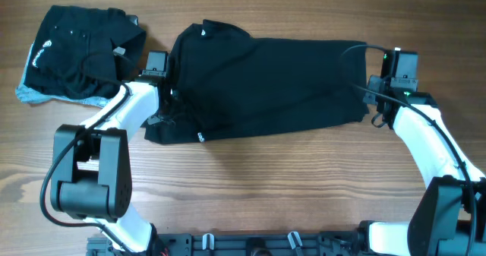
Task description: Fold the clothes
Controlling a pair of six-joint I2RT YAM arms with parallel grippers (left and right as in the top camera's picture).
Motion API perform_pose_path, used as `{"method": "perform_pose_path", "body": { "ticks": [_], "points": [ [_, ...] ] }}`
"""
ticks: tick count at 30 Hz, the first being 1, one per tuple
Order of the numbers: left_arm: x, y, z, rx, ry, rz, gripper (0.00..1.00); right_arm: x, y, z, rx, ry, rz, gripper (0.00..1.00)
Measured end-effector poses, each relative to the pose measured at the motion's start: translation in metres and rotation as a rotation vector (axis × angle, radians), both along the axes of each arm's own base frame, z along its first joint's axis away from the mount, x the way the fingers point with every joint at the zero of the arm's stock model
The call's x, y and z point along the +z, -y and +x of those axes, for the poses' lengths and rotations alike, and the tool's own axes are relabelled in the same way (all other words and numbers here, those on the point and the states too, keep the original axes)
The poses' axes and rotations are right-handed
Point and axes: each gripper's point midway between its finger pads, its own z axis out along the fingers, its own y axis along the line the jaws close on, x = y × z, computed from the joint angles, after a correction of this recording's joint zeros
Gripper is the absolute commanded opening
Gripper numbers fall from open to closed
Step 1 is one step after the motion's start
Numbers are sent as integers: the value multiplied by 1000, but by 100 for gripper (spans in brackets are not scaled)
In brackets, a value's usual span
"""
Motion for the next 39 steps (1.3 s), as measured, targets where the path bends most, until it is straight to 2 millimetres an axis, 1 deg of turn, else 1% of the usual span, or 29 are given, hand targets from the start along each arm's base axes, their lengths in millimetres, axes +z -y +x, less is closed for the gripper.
{"method": "perform_pose_path", "body": {
  "ticks": [2,4,5,6,7,9,10,12,13,15,18,20,22,24,26,29,32,33,34,35,37,39],
  "points": [
    [0,0,0,0,0,0,44,-2,-1,-4,8,-23,1,15],
    [0,0,0,0,0,0,44,-16,-11,-23,26,-122,59,17],
    [0,0,0,0,0,0,44,-25,-18,-39,14,-190,110,19],
    [0,0,0,0,0,0,44,-33,-24,-56,-7,-251,156,22],
    [0,0,0,0,0,0,44,-38,-29,-67,-31,-290,192,25],
    [0,0,0,0,0,0,45,-44,-33,-80,-65,-332,231,35],
    [0,0,0,0,0,0,44,-47,-36,-87,-78,-351,248,41],
    [0,0,0,0,0,0,45,-56,-43,-98,-91,-382,293,44],
    [0,0,0,0,1,0,45,-60,-49,-99,-81,-382,325,44],
    [0,0,1,0,3,0,45,-66,-60,-91,-53,-338,388,41],
    [0,0,2,0,7,-1,45,-71,-67,-83,-40,-290,435,35],
    [0,0,2,0,7,0,44,-74,-70,-75,-35,-242,456,30],
    [0,0,1,0,6,2,45,-78,-70,-71,-39,-228,460,26],
    [0,0,0,0,2,2,44,-81,-68,-72,-50,-234,450,26],
    [0,-1,0,1,0,3,45,-82,-63,-73,-64,-235,423,25],
    [0,0,0,0,0,3,44,-82,-53,-73,-88,-230,369,20],
    [0,0,0,0,0,3,45,-79,-48,-64,-91,-189,345,17],
    [0,0,0,0,0,3,45,-77,-47,-60,-91,-173,340,18],
    [0,0,0,0,-1,3,45,-76,-46,-57,-90,-158,337,22],
    [0,0,0,0,-1,3,44,-75,-46,-55,-91,-148,337,27],
    [0,0,0,0,-1,3,44,-75,-49,-53,-79,-142,356,43],
    [0,0,0,0,-1,3,45,-76,-57,-55,-41,-159,386,49]
  ]
}}
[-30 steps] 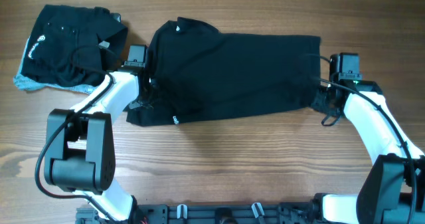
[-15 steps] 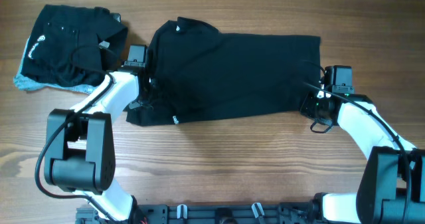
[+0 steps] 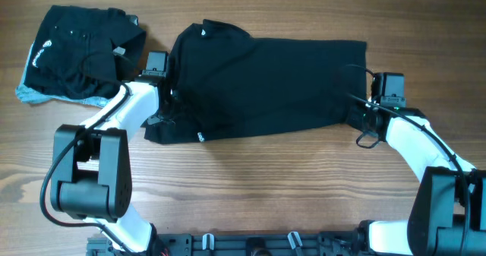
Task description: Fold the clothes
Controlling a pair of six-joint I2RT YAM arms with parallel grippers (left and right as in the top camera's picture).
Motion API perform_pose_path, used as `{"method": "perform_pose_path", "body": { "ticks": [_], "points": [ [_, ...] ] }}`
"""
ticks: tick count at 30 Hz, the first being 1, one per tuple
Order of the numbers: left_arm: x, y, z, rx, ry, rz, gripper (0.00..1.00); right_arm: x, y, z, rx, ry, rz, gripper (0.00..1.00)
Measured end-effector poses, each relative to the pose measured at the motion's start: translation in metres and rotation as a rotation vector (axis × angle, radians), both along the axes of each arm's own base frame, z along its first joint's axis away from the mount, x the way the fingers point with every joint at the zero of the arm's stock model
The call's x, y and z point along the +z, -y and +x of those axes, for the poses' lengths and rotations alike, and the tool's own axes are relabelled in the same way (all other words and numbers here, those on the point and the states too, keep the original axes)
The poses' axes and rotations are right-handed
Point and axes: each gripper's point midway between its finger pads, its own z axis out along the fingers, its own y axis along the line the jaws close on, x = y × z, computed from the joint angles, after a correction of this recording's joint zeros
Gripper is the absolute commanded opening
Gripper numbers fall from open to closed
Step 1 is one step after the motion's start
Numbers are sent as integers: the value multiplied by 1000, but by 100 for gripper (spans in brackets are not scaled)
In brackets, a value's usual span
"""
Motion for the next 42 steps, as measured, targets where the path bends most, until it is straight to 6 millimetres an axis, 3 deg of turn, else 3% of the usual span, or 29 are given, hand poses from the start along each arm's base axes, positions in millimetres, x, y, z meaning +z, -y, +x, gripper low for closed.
{"method": "perform_pose_path", "body": {
  "ticks": [3,4,6,12,15,23,31,37,42],
  "points": [
    [0,0,0,0,0,0,44,-3,-8,-8,30,-32,40,54],
    [0,0,0,0,0,0,44,-4,-10,-9,35,-38,47,51],
    [0,0,0,0,0,0,44,-3,-11,-8,39,-33,54,31],
    [0,0,0,0,0,0,44,0,8,-1,-21,-4,-44,20],
    [0,0,0,0,0,0,44,1,14,1,-41,6,-72,5],
    [0,0,0,0,0,0,44,8,35,5,-87,22,-188,4],
    [0,0,0,0,0,0,44,52,44,58,84,190,-329,4],
    [0,0,0,0,0,0,44,56,50,60,204,169,-433,8],
    [0,0,0,0,0,0,44,58,55,60,209,163,-473,4]
  ]
}}
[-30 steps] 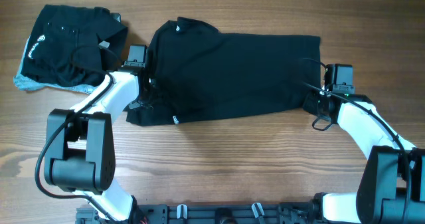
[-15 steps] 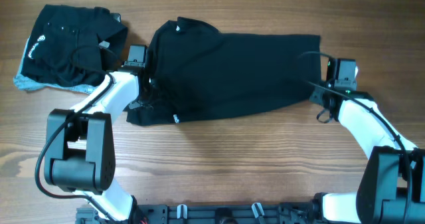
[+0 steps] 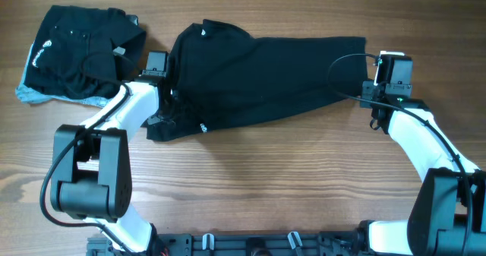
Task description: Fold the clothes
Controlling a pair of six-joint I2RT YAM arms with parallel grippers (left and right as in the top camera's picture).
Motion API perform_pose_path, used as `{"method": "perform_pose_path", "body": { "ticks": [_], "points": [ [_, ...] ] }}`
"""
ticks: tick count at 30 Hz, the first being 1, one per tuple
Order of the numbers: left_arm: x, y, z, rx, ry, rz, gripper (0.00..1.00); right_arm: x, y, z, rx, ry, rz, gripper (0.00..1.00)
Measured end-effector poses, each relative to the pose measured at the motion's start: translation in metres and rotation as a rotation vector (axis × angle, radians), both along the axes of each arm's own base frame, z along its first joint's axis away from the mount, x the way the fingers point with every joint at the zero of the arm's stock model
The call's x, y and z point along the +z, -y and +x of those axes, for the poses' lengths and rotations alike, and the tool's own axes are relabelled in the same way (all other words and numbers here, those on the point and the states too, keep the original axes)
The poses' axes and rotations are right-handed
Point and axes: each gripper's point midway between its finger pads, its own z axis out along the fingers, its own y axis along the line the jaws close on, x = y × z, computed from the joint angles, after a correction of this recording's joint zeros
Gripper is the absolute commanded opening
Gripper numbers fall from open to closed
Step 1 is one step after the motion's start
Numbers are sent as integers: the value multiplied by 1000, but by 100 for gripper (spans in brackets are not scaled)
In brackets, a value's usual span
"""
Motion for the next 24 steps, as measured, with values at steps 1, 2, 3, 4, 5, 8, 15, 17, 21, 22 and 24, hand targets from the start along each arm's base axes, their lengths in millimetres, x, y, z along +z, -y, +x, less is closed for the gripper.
{"method": "perform_pose_path", "body": {
  "ticks": [1,2,3,4,5,8,15,17,21,22,24],
  "points": [
    [0,0,0,0,0,0,44,2,2,1,-6,8,-8,4],
    [0,0,0,0,0,0,44,3,4,2,-12,16,-15,5],
    [0,0,0,0,0,0,44,4,6,3,-17,22,-19,9],
    [0,0,0,0,0,0,44,5,10,3,-27,28,-22,17],
    [0,0,0,0,0,0,44,6,15,2,-45,32,-27,20],
    [0,-1,0,1,1,1,45,9,33,-1,-109,45,-46,31],
    [0,-1,0,1,1,1,47,0,13,0,-83,45,93,50],
    [0,0,0,1,0,1,48,-14,-14,-8,-22,-18,241,46],
    [0,0,0,1,0,1,49,-34,-49,-36,-41,-143,461,42],
    [0,0,0,1,0,1,49,-38,-53,-39,-49,-166,483,38],
    [0,0,0,0,0,1,49,-53,-59,-46,-72,-217,529,27]
  ]
}}
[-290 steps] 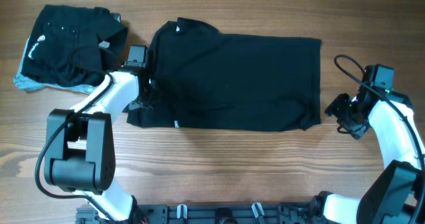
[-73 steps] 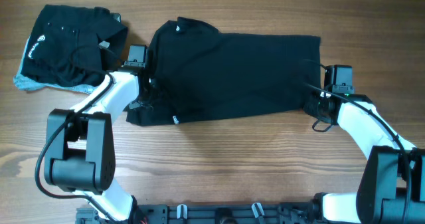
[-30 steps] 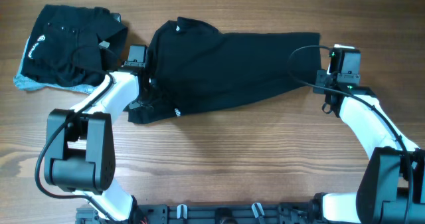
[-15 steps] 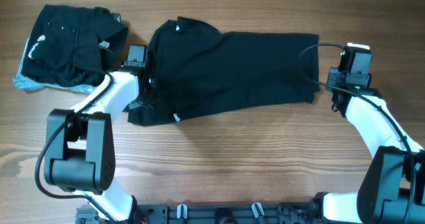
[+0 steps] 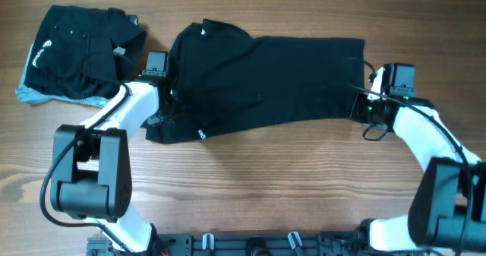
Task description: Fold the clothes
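Note:
A black garment (image 5: 266,77) lies spread across the middle of the wooden table, its left end bunched and folded over. My left gripper (image 5: 170,96) sits at that bunched left edge, its fingers buried in the cloth and seemingly shut on it. My right gripper (image 5: 360,105) is at the garment's lower right corner, shut on the cloth there. The garment's bottom edge runs fairly level from left to right.
A heap of other black clothing (image 5: 80,51) lies at the back left, with a light grey piece (image 5: 26,95) showing under its left edge. The arm bases (image 5: 91,195) stand at the front corners of the table.
My right gripper has moved down toward the front, from the garment's right edge to its lower right corner. The slanted bottom edge has come down level again. The left arm has not moved.
My right gripper was at the garment's upper right edge, then lower by the bottom right corner, then up again with the hem drawn into a slant. Now it is back low with the cloth spread wider. The left gripper stayed at the left edge throughout.

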Controlling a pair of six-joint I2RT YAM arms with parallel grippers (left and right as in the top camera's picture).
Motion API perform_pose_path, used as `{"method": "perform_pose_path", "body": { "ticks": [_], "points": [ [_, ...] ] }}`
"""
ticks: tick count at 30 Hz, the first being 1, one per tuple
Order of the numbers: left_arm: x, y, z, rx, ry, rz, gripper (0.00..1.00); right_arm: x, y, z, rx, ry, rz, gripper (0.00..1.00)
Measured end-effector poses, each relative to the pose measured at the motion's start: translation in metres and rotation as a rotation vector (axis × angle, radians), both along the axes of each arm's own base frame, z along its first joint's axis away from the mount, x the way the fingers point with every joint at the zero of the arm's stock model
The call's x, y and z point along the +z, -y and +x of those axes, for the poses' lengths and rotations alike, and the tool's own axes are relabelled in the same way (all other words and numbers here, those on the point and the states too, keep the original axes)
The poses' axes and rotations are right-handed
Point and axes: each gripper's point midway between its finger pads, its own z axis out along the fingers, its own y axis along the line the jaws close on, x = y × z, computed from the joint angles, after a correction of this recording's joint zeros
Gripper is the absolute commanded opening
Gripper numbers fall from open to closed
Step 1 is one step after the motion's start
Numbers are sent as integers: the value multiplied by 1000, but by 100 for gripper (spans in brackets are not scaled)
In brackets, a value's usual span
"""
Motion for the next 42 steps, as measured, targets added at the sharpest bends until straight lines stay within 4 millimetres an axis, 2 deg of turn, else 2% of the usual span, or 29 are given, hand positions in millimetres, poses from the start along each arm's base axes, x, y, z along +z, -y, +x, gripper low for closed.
{"method": "perform_pose_path", "body": {
  "ticks": [1,2,6,8,10,11,12,13,15,17,19,21,25,28,31,32,34,36,40,42],
  "points": [
    [0,0,0,0,0,0,49,-5,-4,0,-6,-9,27,20],
    [0,0,0,0,0,0,49,-9,-9,4,2,-5,58,6],
    [0,0,-1,0,-4,0,49,-13,-18,4,16,-12,114,4],
    [-1,-1,-4,-2,-16,3,49,-11,-14,-9,-1,-59,99,4],
    [-1,-1,-5,-3,-22,6,49,1,-4,-20,-30,-79,71,4],
    [-1,-1,-5,-2,-22,8,49,13,3,-23,-47,-69,55,7],
    [-1,-2,-5,-2,-22,11,49,29,8,-25,-67,-49,37,23],
    [-1,-2,-5,-2,-22,12,49,40,13,-28,-91,-39,23,54],
    [-1,-3,-6,-1,-22,15,49,55,20,-40,-144,-51,-13,68],
    [-1,-3,-6,-1,-24,16,49,55,28,-54,-186,-101,-56,69],
    [-1,-3,-6,-1,-24,16,49,54,35,-55,-216,-104,-91,63],
    [-1,-3,-6,-1,-24,18,49,58,39,-43,-231,-56,-99,52],
    [-1,-3,-6,-1,-24,19,49,57,38,-24,-233,6,-72,51],
    [-1,-4,-6,-1,-24,20,49,38,35,-13,-222,-6,-45,40],
    [-1,-4,-6,-1,-24,20,49,12,19,-5,-154,-37,40,33],
    [-1,-4,-6,0,-24,20,49,4,12,-5,-127,-51,78,26],
    [-1,-4,-6,0,-24,20,49,1,5,-6,-101,-60,110,11],
    [-1,-4,-6,0,-23,22,49,2,0,-6,-58,-53,126,4],
    [-1,-4,-6,0,-23,22,49,2,-4,-7,-29,-52,140,4],
    [-1,-4,-6,0,-24,23,49,3,-5,-14,-30,-75,145,4]
  ]
}}
